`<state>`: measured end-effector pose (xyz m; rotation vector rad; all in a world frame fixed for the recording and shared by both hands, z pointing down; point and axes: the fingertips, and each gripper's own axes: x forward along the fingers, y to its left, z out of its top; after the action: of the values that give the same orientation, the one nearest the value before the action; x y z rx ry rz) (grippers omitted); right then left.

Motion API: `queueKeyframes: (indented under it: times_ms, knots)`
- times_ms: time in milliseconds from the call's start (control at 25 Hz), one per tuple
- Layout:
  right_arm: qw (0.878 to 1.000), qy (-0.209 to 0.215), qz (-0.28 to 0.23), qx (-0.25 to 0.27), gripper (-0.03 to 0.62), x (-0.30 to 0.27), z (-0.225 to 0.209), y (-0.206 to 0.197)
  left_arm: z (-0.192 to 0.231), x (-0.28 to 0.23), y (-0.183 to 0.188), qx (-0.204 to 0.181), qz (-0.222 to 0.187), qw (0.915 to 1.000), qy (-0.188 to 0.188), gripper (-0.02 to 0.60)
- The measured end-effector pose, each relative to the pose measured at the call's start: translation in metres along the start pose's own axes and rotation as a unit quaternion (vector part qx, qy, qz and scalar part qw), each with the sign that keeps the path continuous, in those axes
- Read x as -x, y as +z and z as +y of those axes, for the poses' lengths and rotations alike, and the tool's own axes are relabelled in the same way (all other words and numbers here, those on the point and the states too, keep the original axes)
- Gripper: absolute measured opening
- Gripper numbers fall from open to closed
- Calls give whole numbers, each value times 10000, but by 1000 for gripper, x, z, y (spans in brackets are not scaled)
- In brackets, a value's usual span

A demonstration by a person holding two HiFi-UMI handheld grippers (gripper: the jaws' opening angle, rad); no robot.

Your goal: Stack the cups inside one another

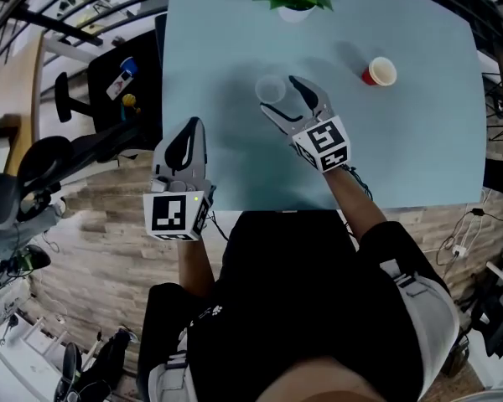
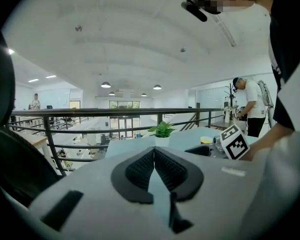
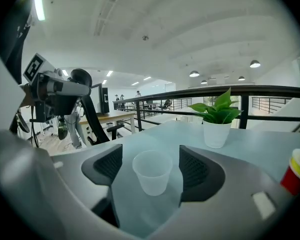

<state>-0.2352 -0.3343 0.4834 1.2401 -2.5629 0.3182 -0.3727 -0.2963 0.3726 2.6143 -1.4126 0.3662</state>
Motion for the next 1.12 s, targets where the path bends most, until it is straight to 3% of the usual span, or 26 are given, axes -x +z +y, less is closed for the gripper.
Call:
queueKeyframes:
  times_ms: [600, 1120]
  knots:
    - [9985, -69, 468, 264, 360, -37, -3, -30, 17, 2, -11, 109, 102, 9998, 143, -5]
    - [9990, -51, 400, 201, 327, -32, -4, -26, 13, 9, -12, 98, 115, 9996, 238, -5]
